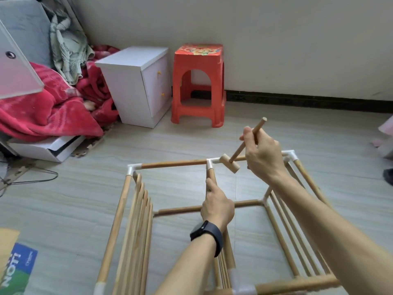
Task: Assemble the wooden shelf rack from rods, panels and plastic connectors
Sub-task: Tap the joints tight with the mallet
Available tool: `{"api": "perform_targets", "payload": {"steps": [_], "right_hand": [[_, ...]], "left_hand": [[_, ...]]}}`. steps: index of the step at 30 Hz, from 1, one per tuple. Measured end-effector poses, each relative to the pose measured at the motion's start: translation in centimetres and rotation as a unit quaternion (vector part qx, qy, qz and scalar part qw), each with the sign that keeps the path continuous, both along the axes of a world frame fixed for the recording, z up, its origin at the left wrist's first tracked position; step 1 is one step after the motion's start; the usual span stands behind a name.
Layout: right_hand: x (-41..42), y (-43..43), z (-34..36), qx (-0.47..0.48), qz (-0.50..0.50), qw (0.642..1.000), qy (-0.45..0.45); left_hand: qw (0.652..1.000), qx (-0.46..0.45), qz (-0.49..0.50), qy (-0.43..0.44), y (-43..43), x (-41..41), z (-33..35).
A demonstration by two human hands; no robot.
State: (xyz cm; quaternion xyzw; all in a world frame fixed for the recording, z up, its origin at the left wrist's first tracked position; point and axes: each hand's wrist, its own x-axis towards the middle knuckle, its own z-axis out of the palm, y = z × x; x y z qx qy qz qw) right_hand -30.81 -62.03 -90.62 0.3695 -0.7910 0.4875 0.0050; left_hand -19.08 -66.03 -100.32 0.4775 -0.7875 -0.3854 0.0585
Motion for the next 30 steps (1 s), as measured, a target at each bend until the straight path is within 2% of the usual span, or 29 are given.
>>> {"api": "perform_targets", "payload": {"steps": [4,8,9,12,13,14,16,17,18,20,21,22,25,26,28,29,30], "right_hand": [[0.6,-1.6,0.1,0.002,0.042,0.998,0.049],[1.8,-3.8,0.1,-0.172,-0.008,0.978,0.116],[2.1,-4.2,-0.5,-0.163,-0.013,0.979,0.125],[3.1,-5.1,-2.7,0.051,0.054,0.993,0.088],[2.9,-5.6,-2.6,0.061,0.058,0.993,0.078],[2.7,-6.0,-2.1,0.028,0.049,0.995,0.08],[2.6,-6.3,-1.1,-0.112,0.019,0.989,0.099],[2.7,-6.2,-1.2,-0.141,0.015,0.984,0.107],[2.9,-6.0,-1.7,-0.121,0.026,0.986,0.115],[3.1,-5.9,-2.5,0.027,0.068,0.993,0.096],[2.8,-6.2,-2.2,0.049,0.076,0.992,0.083],[2.5,-6.8,-1.6,0.031,0.071,0.993,0.089],[2.4,-7.4,-0.8,-0.145,0.023,0.981,0.128],[2.8,-7.5,-1.3,-0.126,0.03,0.983,0.13],[3.8,-7.5,-2.9,0.055,0.084,0.989,0.109],[4.0,-7.8,-3.2,0.113,0.098,0.985,0.091],[3.9,-8.1,-3.0,0.128,0.099,0.984,0.076]], "left_hand": [[0.999,-0.034,-0.026,0.006,0.2,1.8,-0.4],[0.997,-0.066,-0.038,0.011,0.6,2.7,-0.4],[0.997,-0.068,-0.037,0.009,0.6,2.7,-0.3],[0.998,-0.051,-0.02,-0.002,0.5,2.5,-0.1],[0.998,-0.051,-0.02,-0.004,0.5,2.5,-0.1],[0.998,-0.055,-0.024,-0.001,0.6,2.6,-0.1],[0.997,-0.062,-0.038,0.003,0.8,2.8,-0.1],[0.997,-0.064,-0.041,0.003,0.7,2.7,-0.2],[0.998,-0.06,-0.036,-0.001,0.6,2.6,-0.2],[0.999,-0.044,-0.022,-0.011,0.5,2.5,-0.1],[0.999,-0.043,-0.02,-0.01,0.5,2.6,0.0],[0.999,-0.047,-0.023,-0.005,0.5,2.6,0.0],[0.997,-0.061,-0.042,0.005,0.7,2.8,-0.2],[0.997,-0.061,-0.039,0.0,0.6,2.8,-0.2],[0.998,-0.049,-0.037,-0.017,0.3,2.6,-0.2],[0.997,-0.052,-0.042,-0.023,0.1,2.6,-0.2],[0.997,-0.06,-0.046,-0.031,0.0,2.7,-0.2]]}}
